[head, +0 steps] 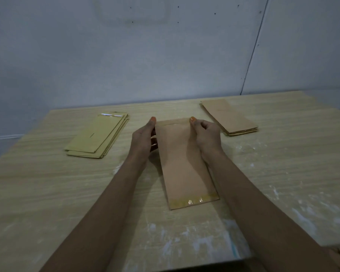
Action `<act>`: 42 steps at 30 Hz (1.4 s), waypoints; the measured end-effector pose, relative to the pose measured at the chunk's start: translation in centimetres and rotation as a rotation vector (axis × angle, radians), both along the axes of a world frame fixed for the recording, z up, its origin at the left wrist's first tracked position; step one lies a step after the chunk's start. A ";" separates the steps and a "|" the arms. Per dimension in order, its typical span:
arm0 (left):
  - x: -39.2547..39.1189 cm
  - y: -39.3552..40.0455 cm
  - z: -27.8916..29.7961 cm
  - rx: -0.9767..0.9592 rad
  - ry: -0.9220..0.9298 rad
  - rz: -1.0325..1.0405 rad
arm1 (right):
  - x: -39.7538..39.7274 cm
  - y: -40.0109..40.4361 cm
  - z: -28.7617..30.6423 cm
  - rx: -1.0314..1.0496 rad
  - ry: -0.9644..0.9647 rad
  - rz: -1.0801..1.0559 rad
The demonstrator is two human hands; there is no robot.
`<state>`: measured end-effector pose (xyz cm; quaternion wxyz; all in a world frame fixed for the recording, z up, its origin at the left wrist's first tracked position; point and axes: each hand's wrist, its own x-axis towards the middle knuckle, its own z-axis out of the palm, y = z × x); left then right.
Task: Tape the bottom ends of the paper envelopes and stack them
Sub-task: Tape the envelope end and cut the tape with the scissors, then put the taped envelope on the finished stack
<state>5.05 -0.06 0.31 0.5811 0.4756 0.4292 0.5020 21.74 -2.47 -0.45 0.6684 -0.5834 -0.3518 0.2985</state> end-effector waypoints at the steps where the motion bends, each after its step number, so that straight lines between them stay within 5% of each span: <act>1: 0.5 0.0 0.0 0.009 0.028 -0.011 | 0.2 0.0 0.2 0.012 -0.055 -0.013; 7: 4.2 0.3 0.1 0.062 0.122 0.045 | 1.2 -1.5 1.6 -0.010 -0.197 -0.103; 16: 9.5 2.5 1.8 -0.053 0.050 0.089 | 3.4 -4.5 1.6 -0.329 -0.953 -0.084; 24: 11.7 3.1 2.6 -0.098 0.035 0.072 | 4.6 -4.7 1.2 -0.438 -1.043 -0.097; 33: 12.1 2.4 0.2 0.105 0.184 0.049 | 6.6 -2.9 -0.2 -0.518 -1.045 -0.142; 39: 12.3 1.9 -1.7 0.537 0.400 0.124 | 8.1 -1.7 0.3 -0.483 -1.071 -0.320; 42: 12.2 2.3 -2.3 0.749 0.667 0.130 | 9.9 -0.4 0.8 -0.528 -1.064 -0.357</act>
